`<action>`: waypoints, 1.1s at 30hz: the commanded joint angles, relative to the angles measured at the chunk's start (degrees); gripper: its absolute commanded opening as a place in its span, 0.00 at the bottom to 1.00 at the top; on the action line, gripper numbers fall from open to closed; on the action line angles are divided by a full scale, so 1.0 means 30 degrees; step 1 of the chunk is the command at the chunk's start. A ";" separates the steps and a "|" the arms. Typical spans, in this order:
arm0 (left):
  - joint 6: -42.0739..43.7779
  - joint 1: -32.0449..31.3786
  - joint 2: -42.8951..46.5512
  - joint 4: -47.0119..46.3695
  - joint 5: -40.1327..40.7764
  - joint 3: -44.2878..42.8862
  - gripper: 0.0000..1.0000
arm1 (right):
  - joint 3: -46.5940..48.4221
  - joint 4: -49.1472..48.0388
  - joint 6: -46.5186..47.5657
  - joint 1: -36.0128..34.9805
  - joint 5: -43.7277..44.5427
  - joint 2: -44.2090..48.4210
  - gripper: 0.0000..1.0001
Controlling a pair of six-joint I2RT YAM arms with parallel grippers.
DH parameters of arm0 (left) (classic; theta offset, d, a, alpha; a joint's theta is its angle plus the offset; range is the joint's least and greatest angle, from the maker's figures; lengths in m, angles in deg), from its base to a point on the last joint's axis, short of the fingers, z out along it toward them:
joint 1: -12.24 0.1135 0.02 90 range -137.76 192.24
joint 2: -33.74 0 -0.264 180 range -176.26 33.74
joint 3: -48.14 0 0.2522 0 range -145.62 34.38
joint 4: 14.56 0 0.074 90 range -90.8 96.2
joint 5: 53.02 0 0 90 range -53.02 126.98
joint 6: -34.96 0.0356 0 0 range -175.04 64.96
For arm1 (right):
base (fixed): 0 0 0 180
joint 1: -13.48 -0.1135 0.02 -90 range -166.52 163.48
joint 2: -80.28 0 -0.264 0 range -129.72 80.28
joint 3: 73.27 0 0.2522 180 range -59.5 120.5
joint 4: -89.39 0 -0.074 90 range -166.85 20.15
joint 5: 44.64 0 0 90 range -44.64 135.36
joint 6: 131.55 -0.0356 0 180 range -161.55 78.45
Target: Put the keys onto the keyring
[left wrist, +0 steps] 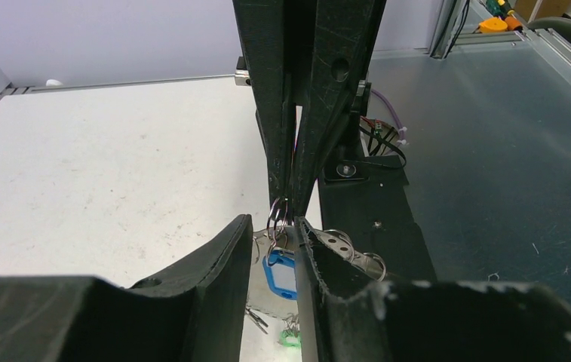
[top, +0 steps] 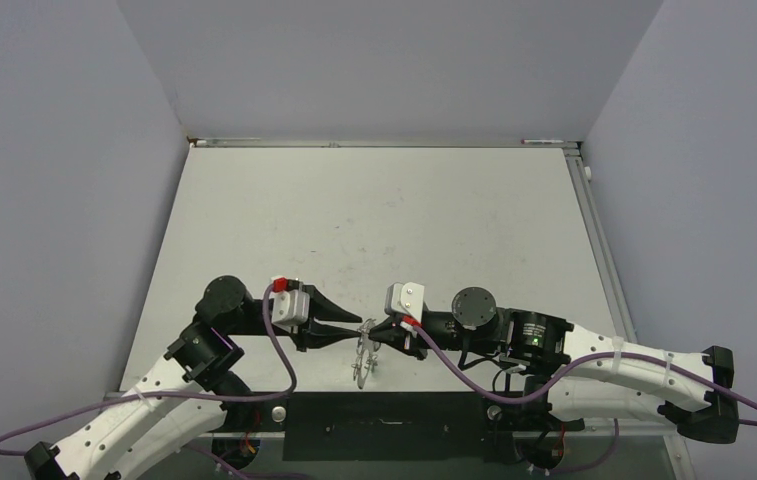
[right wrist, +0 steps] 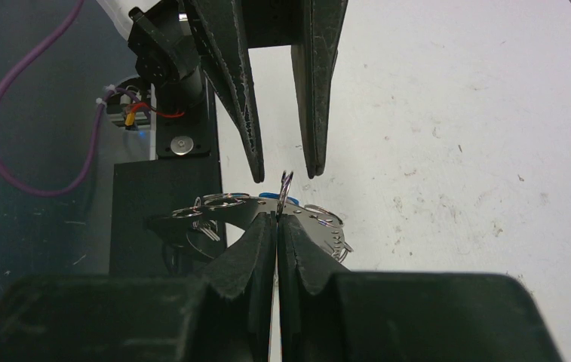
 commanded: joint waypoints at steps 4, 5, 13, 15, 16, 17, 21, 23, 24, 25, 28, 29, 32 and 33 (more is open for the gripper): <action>0.0637 -0.0289 -0.0148 -0.0030 -0.0284 0.0020 0.22 | 0.1228 -0.1544 0.0116 0.0119 -0.0494 0.0320 0.05; 0.0757 -0.0316 -0.0123 0.0028 -0.0236 0.0020 0.21 | 0.1243 -0.1550 0.0113 0.0126 -0.0515 0.0316 0.05; 0.1175 -0.0513 -0.0034 0.0582 0.0432 -0.0097 0.09 | 0.1337 -0.1796 0.0083 0.0132 -0.0718 0.0180 0.05; 0.1183 -0.0525 -0.0135 0.0759 0.0437 -0.0232 0.06 | 0.1333 -0.1922 0.0101 0.0114 -0.0723 0.0148 0.05; 0.1214 -0.0518 -0.0165 0.0796 0.0432 -0.0275 0.04 | 0.1348 -0.1971 0.0082 0.0125 -0.0748 0.0123 0.05; 0.1232 -0.0521 -0.0158 0.0849 0.0417 -0.0313 0.00 | 0.1335 -0.2014 0.0076 0.0115 -0.0792 0.0097 0.05; 0.1220 -0.0531 0.0117 0.1058 0.0421 -0.0454 0.00 | 0.1274 -0.2156 0.0016 0.0119 -0.0736 -0.0057 0.05; 0.1350 -0.0489 0.0296 0.1396 0.0982 -0.0677 0.00 | 0.1392 -0.1838 0.0005 0.0114 -0.0508 -0.0220 0.05; 0.1454 -0.0455 0.0383 0.1899 0.1266 -0.0770 0.00 | 0.1505 -0.1620 0.0026 0.0136 -0.0344 -0.0279 0.06; 0.1540 -0.0381 0.0434 0.2114 0.1429 -0.0837 0.00 | 0.1596 -0.1421 0.0040 0.0135 -0.0229 -0.0345 0.08; 0.1531 -0.0068 0.0490 0.2217 0.1540 -0.0933 0.00 | 0.1777 -0.0948 0.0165 0.0123 -0.0126 -0.0360 0.17; 0.1481 0.0070 0.0481 0.2235 0.1621 -0.0985 0.00 | 0.1861 -0.0714 0.0200 0.0133 -0.0048 -0.0318 0.22; 0.1469 0.0248 0.0479 0.2299 0.1803 -0.1056 0.00 | 0.2103 -0.0076 0.0447 0.0123 0.0453 -0.0109 0.33; 0.1484 0.0256 0.0450 0.2400 0.1892 -0.1085 0.00 | 0.2143 0.0171 0.0517 0.0130 0.0589 -0.0008 0.35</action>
